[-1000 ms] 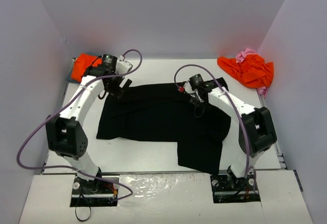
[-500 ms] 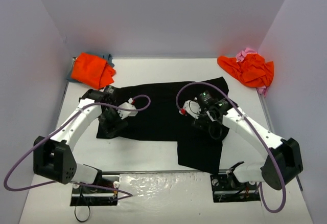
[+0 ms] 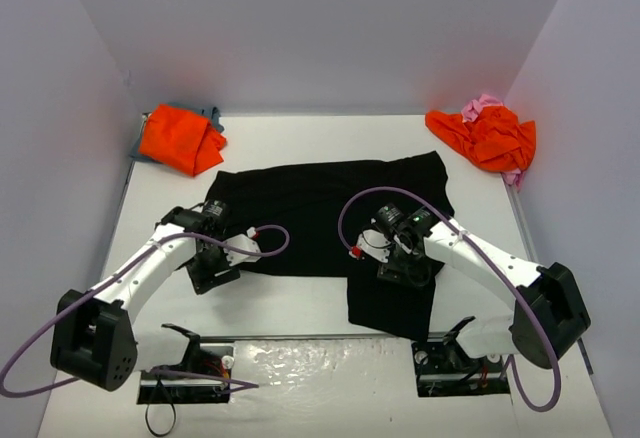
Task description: Fold and stack the t-shirts
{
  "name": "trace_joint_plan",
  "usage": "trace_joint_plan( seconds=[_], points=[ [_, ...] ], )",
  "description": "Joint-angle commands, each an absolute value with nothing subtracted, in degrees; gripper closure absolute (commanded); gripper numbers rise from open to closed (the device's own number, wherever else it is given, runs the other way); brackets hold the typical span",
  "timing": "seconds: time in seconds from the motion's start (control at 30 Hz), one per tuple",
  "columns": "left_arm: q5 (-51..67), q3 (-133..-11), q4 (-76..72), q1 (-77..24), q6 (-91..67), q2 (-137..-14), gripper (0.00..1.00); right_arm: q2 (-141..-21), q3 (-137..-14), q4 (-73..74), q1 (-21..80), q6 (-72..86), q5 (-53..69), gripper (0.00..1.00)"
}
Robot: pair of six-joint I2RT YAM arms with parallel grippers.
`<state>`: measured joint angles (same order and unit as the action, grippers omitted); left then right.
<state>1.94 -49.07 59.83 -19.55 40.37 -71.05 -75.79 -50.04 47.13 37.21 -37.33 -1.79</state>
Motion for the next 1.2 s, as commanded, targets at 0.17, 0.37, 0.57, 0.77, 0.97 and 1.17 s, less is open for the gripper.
trace_joint_plan(
  seconds=[0.17, 0.37, 0.57, 0.77, 0.97, 1.17],
  points=[
    [-7.59, -49.63, 43.97, -20.04, 39.80, -78.60, 0.42, -72.22, -53.35, 54.39, 37.37, -37.04, 4.17, 0.45],
    [-11.55, -51.23, 35.63, -20.13, 38.53, -83.46, 0.45, -71.73, -55.49, 53.95, 39.89, -36.13, 6.98, 0.42],
    [-13.96, -53.52, 34.01, -20.56, 37.71, -85.07, 0.45, -72.32, -56.07, 56.84, 44.53, -35.77, 14.56, 0.39],
    [-15.55, -56.56, 34.95, -20.65, 37.13, -86.56, 0.45, -75.57, -56.66, 60.87, 48.49, -38.57, 17.14, 0.39],
    [-16.56, -57.75, 36.65, -21.53, 36.12, -86.93, 0.47, -81.82, -57.17, 63.05, 49.04, -43.27, 21.43, 0.39],
    [-16.53, -58.52, 38.65, -22.23, 35.69, -87.17, 0.47, -86.43, -57.22, 63.72, 49.91, -44.48, 21.64, 0.38]
  ],
)
